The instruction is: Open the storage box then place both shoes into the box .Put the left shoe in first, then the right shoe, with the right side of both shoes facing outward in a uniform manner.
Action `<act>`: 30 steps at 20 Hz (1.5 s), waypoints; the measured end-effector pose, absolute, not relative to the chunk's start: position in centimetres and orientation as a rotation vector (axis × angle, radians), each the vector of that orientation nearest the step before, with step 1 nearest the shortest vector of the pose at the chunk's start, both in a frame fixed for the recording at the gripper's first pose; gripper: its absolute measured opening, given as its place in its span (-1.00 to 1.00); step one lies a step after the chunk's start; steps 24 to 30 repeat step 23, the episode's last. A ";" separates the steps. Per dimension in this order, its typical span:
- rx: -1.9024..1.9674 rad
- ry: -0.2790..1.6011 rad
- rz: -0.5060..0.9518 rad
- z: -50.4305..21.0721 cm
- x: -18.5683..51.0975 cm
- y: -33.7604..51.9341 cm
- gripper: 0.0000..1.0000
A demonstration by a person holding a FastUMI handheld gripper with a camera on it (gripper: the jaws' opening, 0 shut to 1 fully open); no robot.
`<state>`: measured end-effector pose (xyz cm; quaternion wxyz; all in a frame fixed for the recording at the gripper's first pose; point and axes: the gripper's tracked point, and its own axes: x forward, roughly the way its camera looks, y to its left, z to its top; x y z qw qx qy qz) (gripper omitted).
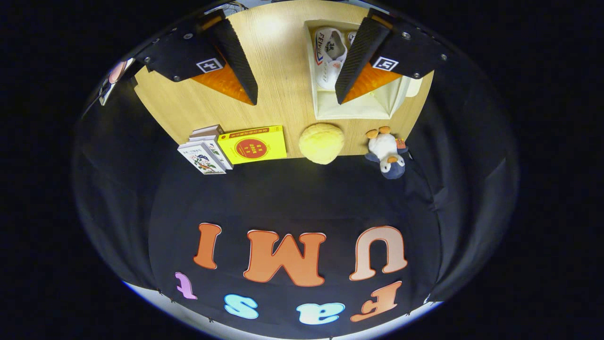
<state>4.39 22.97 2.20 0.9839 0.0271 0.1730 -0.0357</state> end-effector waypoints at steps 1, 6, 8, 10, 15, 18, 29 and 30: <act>0.057 0.328 -0.072 2.8 4.2 21.9 0.98; 0.048 0.235 -0.059 6.4 3.6 16.2 0.97; 0.055 0.201 -0.050 7.7 3.6 13.6 0.97; 0.061 0.170 -0.043 8.7 3.8 11.1 0.97; 0.029 0.112 -0.043 9.9 3.6 4.9 0.97; 0.014 0.087 -0.044 9.7 3.3 2.1 0.97; 0.052 0.093 -0.036 8.7 3.0 -1.0 0.97; 0.052 0.093 -0.036 8.7 3.0 -1.0 0.97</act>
